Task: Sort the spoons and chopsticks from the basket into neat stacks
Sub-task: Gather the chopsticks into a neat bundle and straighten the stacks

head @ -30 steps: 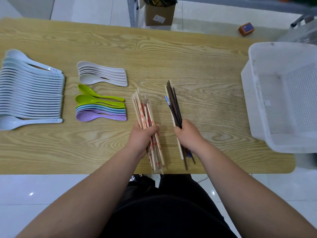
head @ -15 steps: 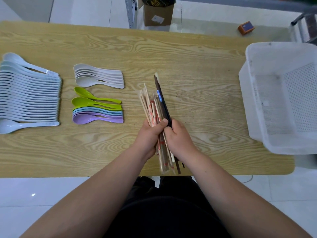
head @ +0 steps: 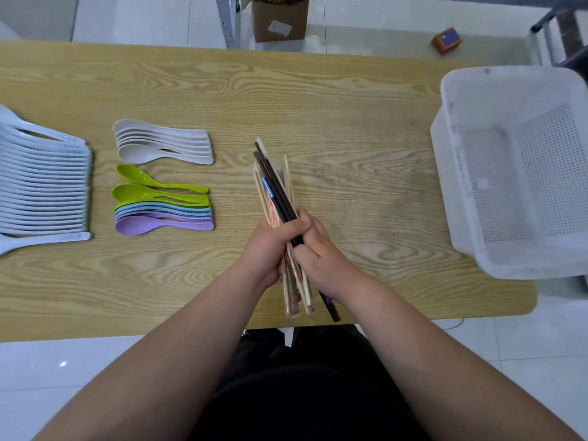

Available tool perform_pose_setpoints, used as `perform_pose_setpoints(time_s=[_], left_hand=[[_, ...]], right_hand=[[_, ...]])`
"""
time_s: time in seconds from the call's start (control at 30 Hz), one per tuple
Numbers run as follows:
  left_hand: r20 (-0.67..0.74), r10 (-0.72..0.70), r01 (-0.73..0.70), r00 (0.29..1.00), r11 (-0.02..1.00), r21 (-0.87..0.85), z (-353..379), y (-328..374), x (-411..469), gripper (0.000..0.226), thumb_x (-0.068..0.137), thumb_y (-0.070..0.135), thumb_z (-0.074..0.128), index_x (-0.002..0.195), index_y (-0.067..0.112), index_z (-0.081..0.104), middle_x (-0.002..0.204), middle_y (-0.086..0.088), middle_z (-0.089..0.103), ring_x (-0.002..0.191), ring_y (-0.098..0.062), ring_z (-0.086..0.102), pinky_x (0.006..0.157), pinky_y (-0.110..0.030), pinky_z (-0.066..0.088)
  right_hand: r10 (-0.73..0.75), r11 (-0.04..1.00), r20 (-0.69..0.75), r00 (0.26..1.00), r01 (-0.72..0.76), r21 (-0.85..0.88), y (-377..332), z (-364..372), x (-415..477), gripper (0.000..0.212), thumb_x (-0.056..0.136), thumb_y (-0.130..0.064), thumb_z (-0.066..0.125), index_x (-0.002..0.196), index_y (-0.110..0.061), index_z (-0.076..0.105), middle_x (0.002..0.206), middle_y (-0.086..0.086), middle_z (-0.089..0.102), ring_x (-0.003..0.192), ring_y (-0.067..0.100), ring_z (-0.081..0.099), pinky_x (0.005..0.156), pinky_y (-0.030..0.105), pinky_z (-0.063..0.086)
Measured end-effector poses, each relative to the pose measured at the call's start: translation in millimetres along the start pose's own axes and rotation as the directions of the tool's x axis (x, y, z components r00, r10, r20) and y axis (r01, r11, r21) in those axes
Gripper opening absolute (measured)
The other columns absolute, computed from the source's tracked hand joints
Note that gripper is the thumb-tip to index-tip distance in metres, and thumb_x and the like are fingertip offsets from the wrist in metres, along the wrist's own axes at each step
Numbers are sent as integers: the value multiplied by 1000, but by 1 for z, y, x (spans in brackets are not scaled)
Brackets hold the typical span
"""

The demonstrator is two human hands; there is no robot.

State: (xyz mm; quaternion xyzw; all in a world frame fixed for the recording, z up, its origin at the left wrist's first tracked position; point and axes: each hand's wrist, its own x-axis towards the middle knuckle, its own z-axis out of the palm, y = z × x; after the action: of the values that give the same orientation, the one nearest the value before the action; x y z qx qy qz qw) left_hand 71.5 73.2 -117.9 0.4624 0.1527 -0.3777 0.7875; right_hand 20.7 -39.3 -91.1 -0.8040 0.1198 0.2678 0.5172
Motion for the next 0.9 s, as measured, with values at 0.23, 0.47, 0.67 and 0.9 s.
perform_pose_setpoints(time_s=[0.23,0.47,0.67,0.9], left_hand=[[-112,78,-59,991,984,166,14,15,15,21,74,5,71,94,5,63,80,-15,64,77,-32,68,74,-45,57],[-56,489,-196,871,448,873,49,48,27,50,70,32,82,109,27,52,90,10,66,80,-7,66,70,-40,58],[39,639,-329,768,342,880,76,52,58,59,70,52,70,122,27,57,104,13,64,86,0,63,67,-24,53],[124,645,-271,754,133,954,67,17,83,61,78,60,42,125,26,61,117,6,62,96,1,51,69,-5,33]], right_hand=[[18,795,-24,1000,0,607,6,-12,19,75,92,-51,49,158,-23,28,158,0,40,146,13,37,124,43,24],[-170,826,-329,929,316,467,-53,-93,39,87,67,-36,86,141,-22,43,123,-2,66,118,16,64,106,46,49],[-348,792,-535,770,547,271,-70,-114,48,85,67,-14,89,137,-30,44,124,6,66,116,23,66,100,49,53],[-394,801,-516,761,559,214,-37,-103,61,61,69,-4,85,110,-36,53,104,3,71,101,22,72,92,50,57]])
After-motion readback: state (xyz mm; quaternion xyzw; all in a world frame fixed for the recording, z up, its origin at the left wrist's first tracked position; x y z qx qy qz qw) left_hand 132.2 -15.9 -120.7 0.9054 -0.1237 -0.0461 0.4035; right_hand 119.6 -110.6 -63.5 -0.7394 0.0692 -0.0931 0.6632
